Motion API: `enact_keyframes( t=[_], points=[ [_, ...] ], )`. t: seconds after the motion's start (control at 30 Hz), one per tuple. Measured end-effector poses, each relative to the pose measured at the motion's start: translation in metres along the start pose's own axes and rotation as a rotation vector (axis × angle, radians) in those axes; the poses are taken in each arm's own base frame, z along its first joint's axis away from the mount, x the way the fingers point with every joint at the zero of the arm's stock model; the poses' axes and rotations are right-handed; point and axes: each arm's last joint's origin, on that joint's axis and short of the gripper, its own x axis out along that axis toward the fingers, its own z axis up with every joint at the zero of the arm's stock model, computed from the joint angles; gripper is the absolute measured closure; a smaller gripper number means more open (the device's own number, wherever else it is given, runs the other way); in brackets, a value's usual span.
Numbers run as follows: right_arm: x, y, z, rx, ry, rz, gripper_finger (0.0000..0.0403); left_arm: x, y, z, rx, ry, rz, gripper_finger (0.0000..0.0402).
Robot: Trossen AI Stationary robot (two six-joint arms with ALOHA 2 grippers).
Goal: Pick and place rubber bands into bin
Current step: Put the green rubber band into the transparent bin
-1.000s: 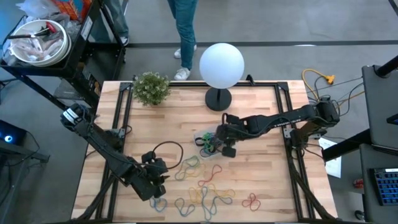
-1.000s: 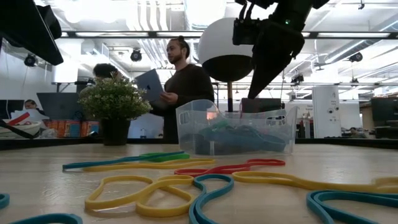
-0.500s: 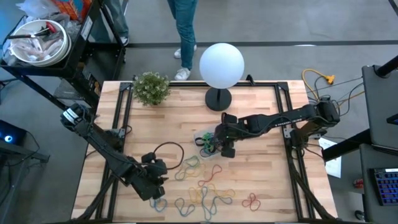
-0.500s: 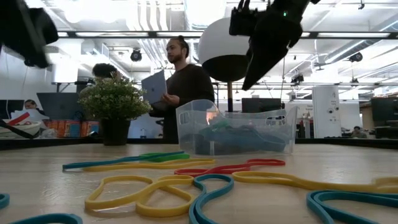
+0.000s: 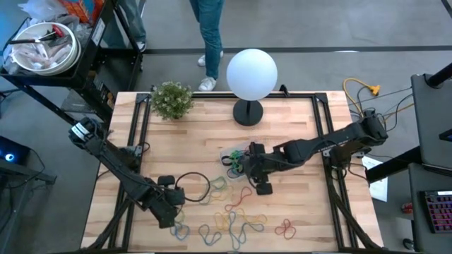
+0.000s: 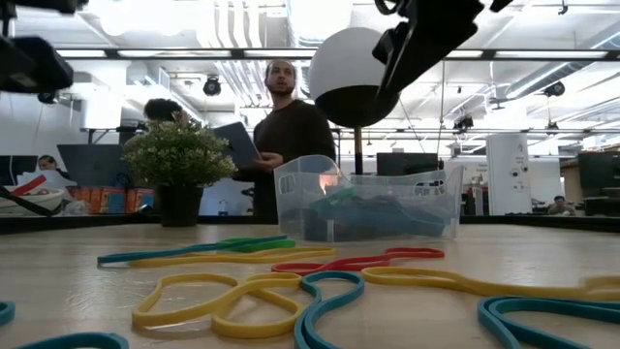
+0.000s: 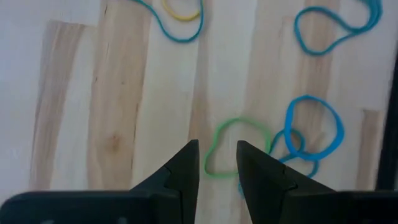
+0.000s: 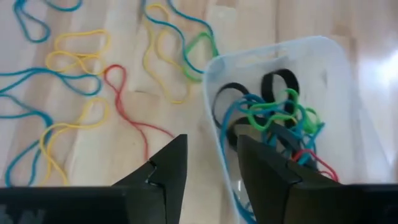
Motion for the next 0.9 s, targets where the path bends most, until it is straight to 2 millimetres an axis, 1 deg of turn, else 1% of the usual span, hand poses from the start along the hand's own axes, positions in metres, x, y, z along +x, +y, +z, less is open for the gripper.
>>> enact_keyframes(
  t=[0.13, 0.23, 0.5, 0.63, 0.77, 0.9],
  points=[
    [-0.003, 0.014, 0.001, -0.033, -0.011, 0.024, 0.0275, 0.014, 0.005, -0.009, 0.002, 0.049, -0.041, 0.0311],
    [-0.005, 0.022, 0.0, -0.038, -0.011, 0.039, 0.0279, 0.021, 0.007, -0.014, -0.007, 0.058, -0.058, 0.0311],
    [-0.007, 0.036, -0.003, -0.031, -0.012, 0.06, 0.029, 0.023, 0.009, -0.015, 0.003, 0.069, -0.052, 0.0311],
    [-0.009, 0.04, -0.003, -0.042, -0.016, 0.069, 0.0294, 0.026, 0.011, -0.017, 0.018, 0.07, -0.052, 0.0311],
    [-0.011, 0.041, -0.003, -0.044, -0.02, 0.071, 0.0298, 0.033, 0.011, -0.02, 0.016, 0.054, -0.107, 0.0311],
    [-0.012, 0.041, -0.003, -0.033, -0.023, 0.071, 0.0298, 0.038, 0.013, -0.025, 0.015, 0.09, -0.138, 0.0311]
  ],
)
